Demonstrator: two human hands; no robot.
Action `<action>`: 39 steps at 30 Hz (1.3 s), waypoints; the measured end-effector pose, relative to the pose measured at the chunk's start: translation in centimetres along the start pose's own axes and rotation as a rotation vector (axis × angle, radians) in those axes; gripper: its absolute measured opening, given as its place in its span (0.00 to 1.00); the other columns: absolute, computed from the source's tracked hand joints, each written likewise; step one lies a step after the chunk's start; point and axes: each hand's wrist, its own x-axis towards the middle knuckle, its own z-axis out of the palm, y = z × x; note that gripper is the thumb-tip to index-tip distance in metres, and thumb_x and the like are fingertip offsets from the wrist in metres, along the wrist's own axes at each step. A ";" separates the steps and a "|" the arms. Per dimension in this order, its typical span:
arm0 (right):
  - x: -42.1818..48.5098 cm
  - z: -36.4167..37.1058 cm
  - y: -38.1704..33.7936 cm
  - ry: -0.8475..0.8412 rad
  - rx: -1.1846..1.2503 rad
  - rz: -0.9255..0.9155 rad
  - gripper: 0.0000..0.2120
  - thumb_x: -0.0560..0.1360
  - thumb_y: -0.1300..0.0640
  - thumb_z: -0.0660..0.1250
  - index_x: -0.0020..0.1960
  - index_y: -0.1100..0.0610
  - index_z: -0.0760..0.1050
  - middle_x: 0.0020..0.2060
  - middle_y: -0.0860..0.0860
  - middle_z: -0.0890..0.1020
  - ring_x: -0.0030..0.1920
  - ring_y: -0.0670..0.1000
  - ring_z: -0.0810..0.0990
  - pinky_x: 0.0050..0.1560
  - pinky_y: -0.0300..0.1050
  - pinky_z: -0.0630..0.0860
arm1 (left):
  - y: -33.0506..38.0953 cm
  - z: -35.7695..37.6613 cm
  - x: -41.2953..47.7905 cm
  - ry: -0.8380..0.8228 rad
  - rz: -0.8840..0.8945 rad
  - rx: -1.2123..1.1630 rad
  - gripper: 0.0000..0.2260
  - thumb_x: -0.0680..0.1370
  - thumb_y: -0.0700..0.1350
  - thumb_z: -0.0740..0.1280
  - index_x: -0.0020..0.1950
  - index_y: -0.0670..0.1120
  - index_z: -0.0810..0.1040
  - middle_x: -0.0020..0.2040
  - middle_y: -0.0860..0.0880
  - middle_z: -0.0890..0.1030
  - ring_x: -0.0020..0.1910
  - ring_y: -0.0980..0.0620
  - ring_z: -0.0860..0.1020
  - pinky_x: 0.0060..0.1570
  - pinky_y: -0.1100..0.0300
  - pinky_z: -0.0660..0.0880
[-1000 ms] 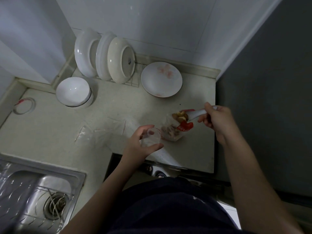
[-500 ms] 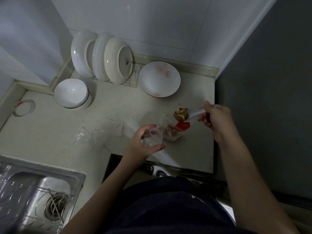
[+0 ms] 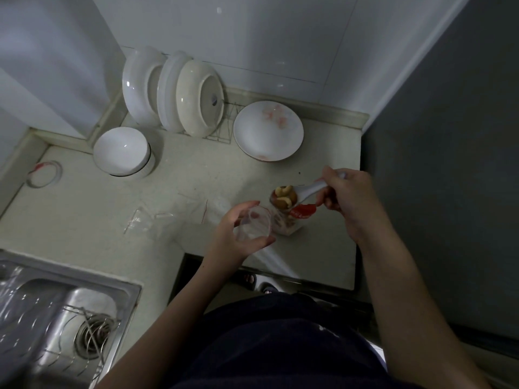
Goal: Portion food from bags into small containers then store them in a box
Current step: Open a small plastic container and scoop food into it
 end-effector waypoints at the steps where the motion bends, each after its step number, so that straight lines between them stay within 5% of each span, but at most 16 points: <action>1: -0.2 0.3 -0.1 -0.014 -0.038 -0.022 0.15 0.79 0.56 0.61 0.39 0.62 0.79 0.23 0.55 0.78 0.21 0.46 0.70 0.26 0.36 0.70 | 0.0 0.0 0.0 0.008 0.006 -0.004 0.27 0.68 0.44 0.79 0.63 0.56 0.73 0.55 0.60 0.76 0.58 0.62 0.73 0.54 0.66 0.70; 6: -1.0 1.4 0.2 -0.038 -0.197 -0.101 0.18 0.79 0.53 0.61 0.38 0.62 0.82 0.29 0.62 0.82 0.26 0.49 0.74 0.38 0.52 0.77 | -0.2 0.3 0.2 0.064 0.110 0.022 0.29 0.66 0.40 0.79 0.65 0.44 0.75 0.58 0.54 0.77 0.57 0.59 0.74 0.56 0.72 0.69; 12: -1.3 2.0 0.7 -0.065 -0.315 -0.235 0.18 0.79 0.53 0.62 0.38 0.64 0.80 0.28 0.59 0.81 0.30 0.56 0.78 0.40 0.60 0.79 | -0.7 0.6 0.5 0.151 0.179 0.061 0.29 0.66 0.42 0.80 0.64 0.51 0.74 0.59 0.52 0.77 0.57 0.58 0.75 0.57 0.66 0.71; 16: -1.7 2.6 0.8 -0.160 -0.398 -0.343 0.15 0.79 0.53 0.63 0.40 0.59 0.81 0.26 0.51 0.81 0.30 0.51 0.79 0.41 0.56 0.79 | -0.5 1.0 0.4 0.195 0.206 0.125 0.29 0.66 0.44 0.80 0.64 0.51 0.74 0.54 0.61 0.73 0.53 0.67 0.73 0.53 0.75 0.69; 22: -2.6 3.0 0.9 -0.265 -0.338 -0.508 0.08 0.77 0.58 0.66 0.42 0.58 0.81 0.24 0.45 0.80 0.27 0.41 0.77 0.37 0.35 0.73 | -0.2 1.2 0.4 0.217 0.077 -0.017 0.30 0.65 0.46 0.81 0.63 0.51 0.73 0.53 0.60 0.74 0.54 0.65 0.75 0.54 0.61 0.76; 25: -3.0 3.0 0.7 -0.278 -0.360 -0.660 0.07 0.76 0.59 0.66 0.44 0.60 0.81 0.27 0.47 0.80 0.29 0.44 0.79 0.35 0.38 0.75 | 0.1 1.2 0.1 0.206 0.028 -0.097 0.27 0.63 0.56 0.77 0.58 0.49 0.76 0.50 0.56 0.80 0.50 0.56 0.80 0.52 0.48 0.80; 29: -3.4 3.0 0.5 -0.283 -0.449 -0.878 0.07 0.75 0.60 0.66 0.46 0.61 0.81 0.30 0.44 0.78 0.32 0.45 0.79 0.34 0.40 0.75 | 0.5 1.2 -0.5 0.200 0.031 -0.201 0.21 0.65 0.54 0.77 0.54 0.53 0.77 0.48 0.57 0.80 0.48 0.54 0.81 0.48 0.51 0.81; 34: -3.6 3.2 0.8 -0.306 -0.418 -0.812 0.09 0.77 0.57 0.65 0.44 0.61 0.80 0.27 0.49 0.80 0.29 0.44 0.79 0.35 0.35 0.74 | 0.4 1.1 -0.9 0.203 0.091 -0.275 0.20 0.68 0.41 0.78 0.55 0.53 0.75 0.51 0.56 0.81 0.49 0.56 0.82 0.44 0.64 0.78; 39: -4.0 3.7 0.7 -0.326 -0.360 -0.746 0.11 0.78 0.60 0.64 0.39 0.63 0.78 0.24 0.48 0.80 0.25 0.41 0.77 0.36 0.28 0.70 | 0.5 1.3 -1.2 0.245 0.148 -0.106 0.28 0.65 0.48 0.79 0.62 0.55 0.71 0.56 0.55 0.77 0.52 0.57 0.79 0.47 0.65 0.78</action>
